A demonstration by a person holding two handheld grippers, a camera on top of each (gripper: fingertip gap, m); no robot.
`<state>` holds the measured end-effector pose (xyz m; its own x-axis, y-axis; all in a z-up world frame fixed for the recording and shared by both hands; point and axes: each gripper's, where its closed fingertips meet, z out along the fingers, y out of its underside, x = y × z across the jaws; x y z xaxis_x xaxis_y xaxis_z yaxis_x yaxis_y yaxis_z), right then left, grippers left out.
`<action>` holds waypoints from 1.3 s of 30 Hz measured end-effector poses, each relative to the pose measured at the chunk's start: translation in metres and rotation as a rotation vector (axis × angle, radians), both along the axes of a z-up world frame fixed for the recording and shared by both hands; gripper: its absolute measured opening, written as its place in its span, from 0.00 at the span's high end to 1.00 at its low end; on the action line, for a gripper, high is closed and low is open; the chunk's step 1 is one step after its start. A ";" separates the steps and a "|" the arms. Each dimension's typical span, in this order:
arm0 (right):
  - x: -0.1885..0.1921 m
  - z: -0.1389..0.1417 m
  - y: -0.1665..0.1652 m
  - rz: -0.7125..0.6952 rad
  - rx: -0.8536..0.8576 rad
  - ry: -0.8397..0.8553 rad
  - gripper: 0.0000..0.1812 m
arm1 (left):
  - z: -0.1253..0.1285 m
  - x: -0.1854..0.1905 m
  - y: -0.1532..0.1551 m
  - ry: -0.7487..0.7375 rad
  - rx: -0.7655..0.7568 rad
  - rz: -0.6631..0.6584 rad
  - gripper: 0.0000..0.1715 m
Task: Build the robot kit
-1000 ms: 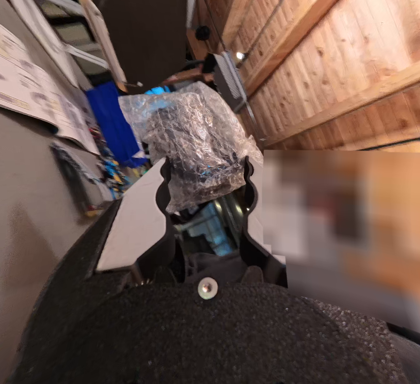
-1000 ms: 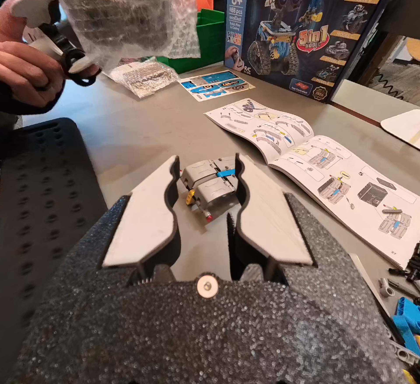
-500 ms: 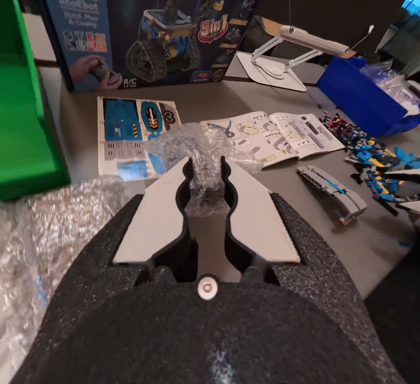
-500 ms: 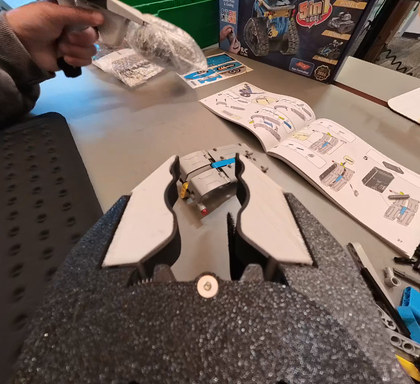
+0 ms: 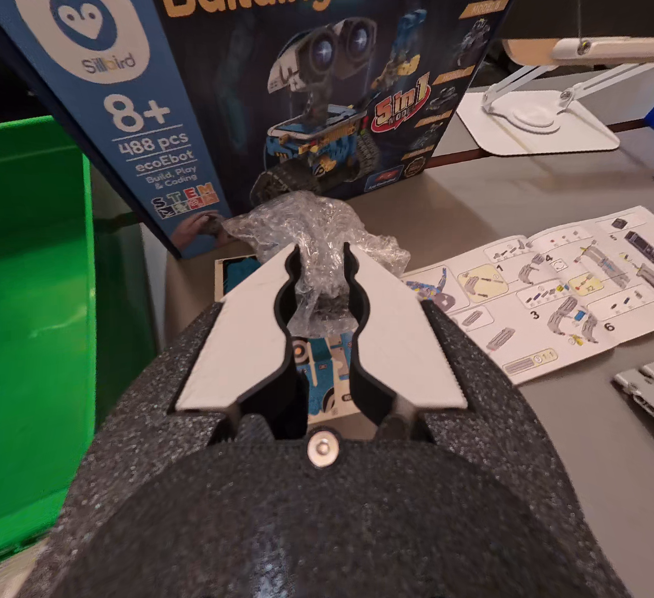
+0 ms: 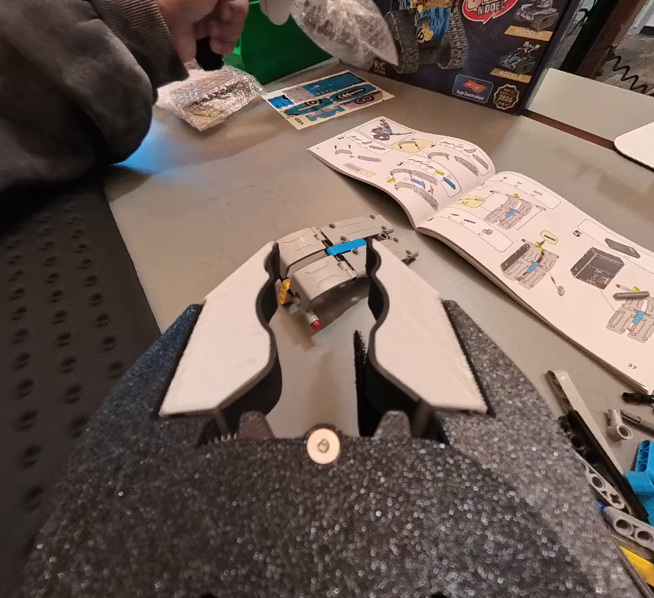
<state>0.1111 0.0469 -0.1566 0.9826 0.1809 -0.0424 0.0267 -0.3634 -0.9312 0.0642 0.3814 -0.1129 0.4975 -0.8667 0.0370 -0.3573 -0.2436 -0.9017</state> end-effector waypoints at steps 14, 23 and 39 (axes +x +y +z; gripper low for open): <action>0.001 -0.002 -0.001 0.011 -0.013 0.048 0.74 | -0.066 -0.101 -0.092 0.112 -0.159 0.049 0.84; 0.001 -0.006 0.000 0.007 -0.031 0.045 0.74 | -0.039 -0.177 -0.078 0.067 -0.107 0.227 0.60; 0.000 -0.011 0.000 0.024 -0.057 0.064 0.74 | -0.098 -0.202 -0.039 0.456 -0.110 0.338 0.57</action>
<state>0.1106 0.0472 -0.1677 0.9730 0.1996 -0.1156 -0.0227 -0.4156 -0.9093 -0.1377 0.3421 -0.2109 0.7327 -0.6602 -0.1653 -0.5899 -0.4949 -0.6381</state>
